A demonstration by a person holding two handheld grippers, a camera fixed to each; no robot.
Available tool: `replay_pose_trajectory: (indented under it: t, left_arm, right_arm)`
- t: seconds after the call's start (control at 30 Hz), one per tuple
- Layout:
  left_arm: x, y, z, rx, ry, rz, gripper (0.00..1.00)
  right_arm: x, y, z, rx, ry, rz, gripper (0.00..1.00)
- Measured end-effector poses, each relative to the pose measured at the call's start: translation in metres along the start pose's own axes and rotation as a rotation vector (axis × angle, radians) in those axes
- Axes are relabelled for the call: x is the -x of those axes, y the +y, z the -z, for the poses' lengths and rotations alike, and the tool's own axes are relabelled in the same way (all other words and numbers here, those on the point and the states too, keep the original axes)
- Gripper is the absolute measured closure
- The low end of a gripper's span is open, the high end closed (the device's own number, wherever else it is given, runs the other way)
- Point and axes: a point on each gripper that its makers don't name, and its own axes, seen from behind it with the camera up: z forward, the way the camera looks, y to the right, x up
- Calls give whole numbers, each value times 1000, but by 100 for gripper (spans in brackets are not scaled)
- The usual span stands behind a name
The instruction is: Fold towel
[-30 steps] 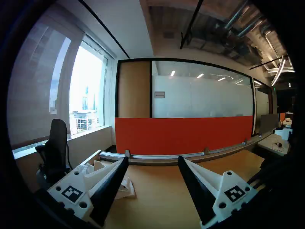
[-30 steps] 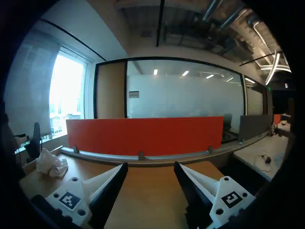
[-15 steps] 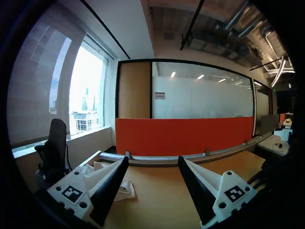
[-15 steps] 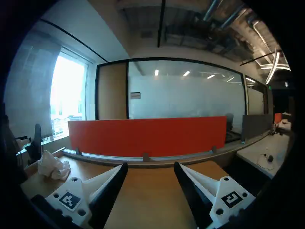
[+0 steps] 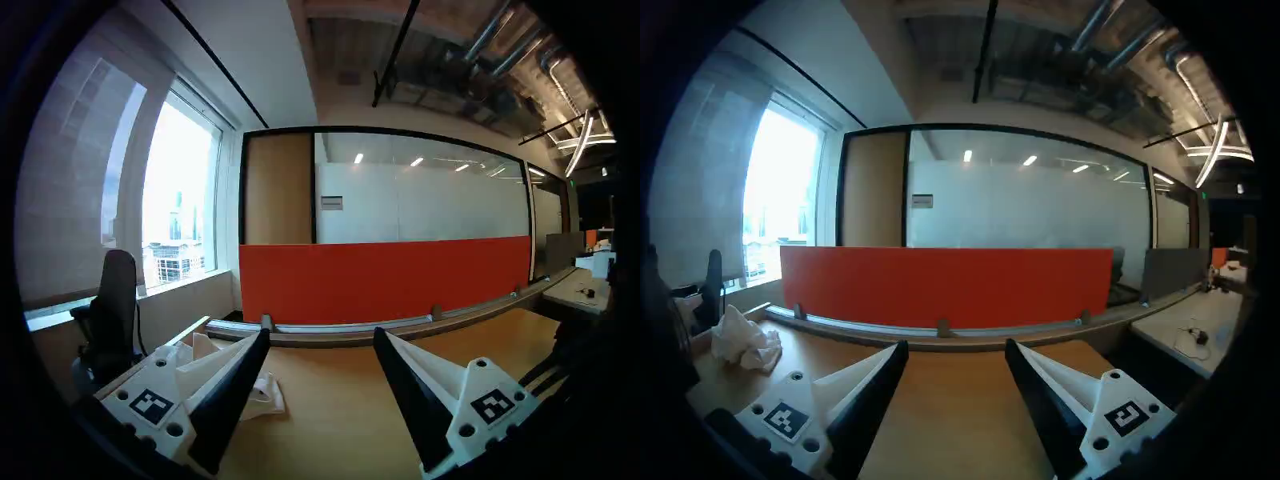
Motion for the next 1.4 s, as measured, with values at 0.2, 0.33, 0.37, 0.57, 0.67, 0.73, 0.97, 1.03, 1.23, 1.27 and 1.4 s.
replay_pose_trajectory:
  t: [0.2, 0.33, 0.37, 0.57, 0.67, 0.73, 0.97, 1.03, 1.23, 1.27, 1.4]
  left_arm:
    - [27, 4, 2, 18, 5, 23, 4]
    - [45, 8, 5, 30, 10, 12, 4]
    - [50, 8, 6, 30, 9, 7, 4]
    - [77, 8, 9, 17, 9, -19, 4]
    - [91, 8, 10, 10, 10, -22, 5]
    - [100, 6, 10, 5, 9, -20, 4]
    - [128, 3, 10, -19, 10, 1, 5]
    - [135, 3, 10, -20, 11, 5, 4]
    - [152, 4, 10, -23, 13, 12, 4]
    - [155, 4, 10, -23, 16, 15, 5]
    - [165, 6, 10, -21, 15, 24, 4]
  right_arm:
    - [10, -2, 6, 3, 4, 1, 6]
    - [14, 1, 11, 9, 5, 2, 6]
    - [16, 1, 12, 9, 6, 1, 6]
    - [20, 2, 14, -3, 14, -14, 6]
    - [22, 1, 13, -7, 20, -11, 6]
    - [25, 0, 12, -10, 23, -7, 6]
    - [36, -8, 6, -28, 28, -1, 6]
    - [39, -10, 5, -33, 31, -5, 6]
    - [52, -14, 2, -52, 33, -11, 6]
    - [54, -15, 1, -56, 33, -9, 6]
    - [61, -16, 1, -59, 36, -9, 6]
